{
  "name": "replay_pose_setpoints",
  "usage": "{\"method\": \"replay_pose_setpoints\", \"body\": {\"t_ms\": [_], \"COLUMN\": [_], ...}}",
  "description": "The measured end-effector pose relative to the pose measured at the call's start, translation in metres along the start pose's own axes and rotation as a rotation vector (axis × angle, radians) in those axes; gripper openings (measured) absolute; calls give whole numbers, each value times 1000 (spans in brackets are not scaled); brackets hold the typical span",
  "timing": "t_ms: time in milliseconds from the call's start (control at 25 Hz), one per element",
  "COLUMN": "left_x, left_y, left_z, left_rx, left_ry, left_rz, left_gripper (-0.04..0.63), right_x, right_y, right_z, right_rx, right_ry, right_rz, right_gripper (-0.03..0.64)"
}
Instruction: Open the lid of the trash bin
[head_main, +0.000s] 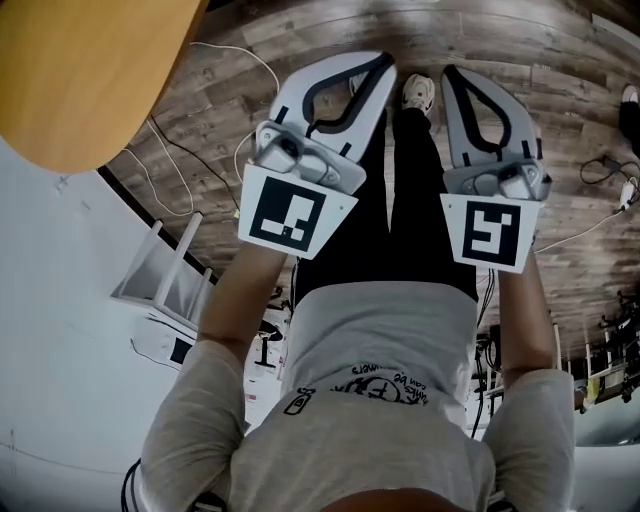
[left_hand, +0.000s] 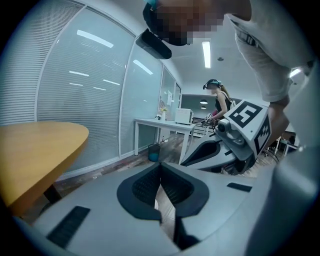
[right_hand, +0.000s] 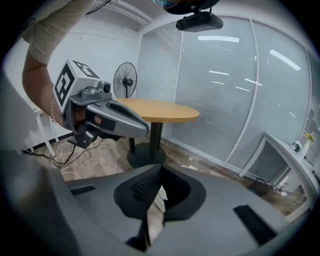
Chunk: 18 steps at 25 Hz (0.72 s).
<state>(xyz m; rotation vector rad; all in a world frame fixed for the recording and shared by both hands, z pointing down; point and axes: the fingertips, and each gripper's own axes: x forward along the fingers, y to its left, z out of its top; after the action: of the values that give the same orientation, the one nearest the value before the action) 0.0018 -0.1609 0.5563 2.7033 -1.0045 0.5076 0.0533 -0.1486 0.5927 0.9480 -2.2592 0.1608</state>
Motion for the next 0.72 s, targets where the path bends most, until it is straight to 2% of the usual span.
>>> {"method": "replay_pose_setpoints", "body": {"t_ms": [480, 720], "left_x": [43, 73], "left_y": [16, 25], "left_z": [-77, -120], "left_rx": [-64, -48], "left_ry": [48, 93], "left_rz": [-6, -7], "left_gripper": [18, 19], "right_x": [70, 113], "right_y": [15, 12], "right_z": [-71, -97], "right_rx": [-139, -253], "right_ry": [111, 154], "right_rz": [44, 66], "right_gripper": [28, 40]}}
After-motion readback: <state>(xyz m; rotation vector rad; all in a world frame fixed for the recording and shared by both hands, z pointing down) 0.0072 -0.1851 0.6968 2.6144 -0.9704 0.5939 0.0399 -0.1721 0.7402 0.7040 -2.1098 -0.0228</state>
